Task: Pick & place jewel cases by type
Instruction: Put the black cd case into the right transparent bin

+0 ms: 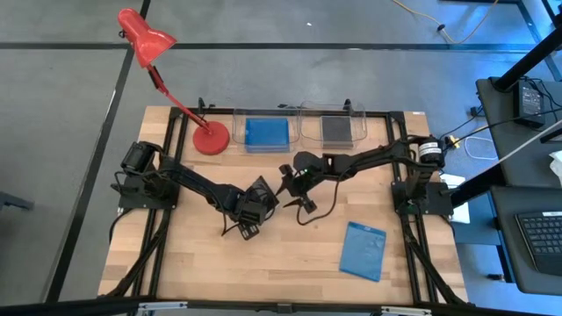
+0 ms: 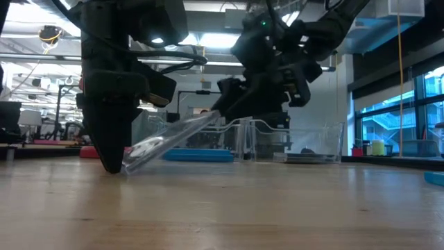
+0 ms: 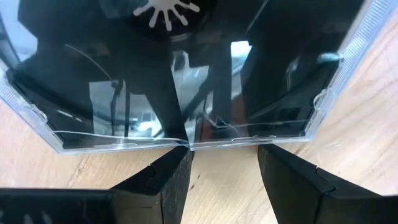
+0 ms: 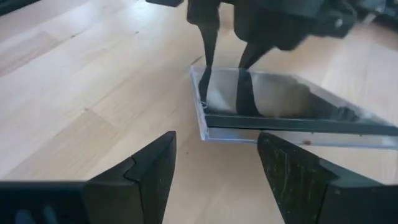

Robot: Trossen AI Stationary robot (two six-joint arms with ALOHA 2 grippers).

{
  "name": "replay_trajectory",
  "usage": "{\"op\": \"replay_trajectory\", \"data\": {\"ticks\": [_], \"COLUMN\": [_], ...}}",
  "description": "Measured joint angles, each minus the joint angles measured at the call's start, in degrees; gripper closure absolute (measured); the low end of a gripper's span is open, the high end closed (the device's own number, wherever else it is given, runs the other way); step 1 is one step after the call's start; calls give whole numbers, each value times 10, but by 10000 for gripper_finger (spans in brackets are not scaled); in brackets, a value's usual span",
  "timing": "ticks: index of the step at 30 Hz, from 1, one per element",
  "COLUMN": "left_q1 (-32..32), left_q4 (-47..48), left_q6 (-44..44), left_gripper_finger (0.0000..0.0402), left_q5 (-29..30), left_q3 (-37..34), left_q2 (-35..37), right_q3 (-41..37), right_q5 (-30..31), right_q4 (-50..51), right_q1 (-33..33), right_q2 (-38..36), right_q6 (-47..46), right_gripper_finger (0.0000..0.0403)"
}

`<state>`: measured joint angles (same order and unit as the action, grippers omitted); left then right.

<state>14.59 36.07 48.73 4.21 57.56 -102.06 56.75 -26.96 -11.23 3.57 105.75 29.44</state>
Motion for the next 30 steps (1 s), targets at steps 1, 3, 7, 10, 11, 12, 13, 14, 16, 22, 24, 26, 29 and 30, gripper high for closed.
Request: {"op": "replay_trajectory", "data": {"ticks": [1,3,7,10,11,12,13,14,16,22,24,26,29,30], "left_q1": [0,0,0,0,0,0,0,0,0,5,10,15,23,25], "left_q4": [0,0,0,-1,-1,-1,-2,-2,-2,-3,-3,-3,-3,-3], "left_q6": [0,0,0,0,0,0,0,0,0,0,0,0,0,0], "left_gripper_finger": [217,217,217,217,217,217,217,217,217,217,217,217,217,217], "left_q5": [0,0,2,2,2,2,2,3,3,7,12,18,24,25], "left_q3": [0,0,0,0,0,0,0,0,0,0,0,0,-1,-1], "left_q2": [0,0,0,0,0,0,0,0,0,0,0,0,0,0], "right_q3": [0,0,0,0,0,-1,-1,-1,-1,-2,-2,-3,-3,-3], "right_q5": [1,3,18,22,22,22,23,27,37,109,139,153,153,153], "right_q4": [-2,-5,-34,-64,-74,-83,-91,-96,-105,-111,-109,-110,-120,-122], "right_q1": [-2,-5,-12,-16,-17,-19,-21,-23,-27,-36,-39,-43,-50,-53], "right_q2": [0,0,0,1,1,2,2,3,3,3,3,4,4,4], "right_q6": [7,21,44,75,85,96,104,116,133,146,167,191,223,236], "right_gripper_finger": [169,169,169,169,169,169,169,169,169,169,169,169,169,169]}}
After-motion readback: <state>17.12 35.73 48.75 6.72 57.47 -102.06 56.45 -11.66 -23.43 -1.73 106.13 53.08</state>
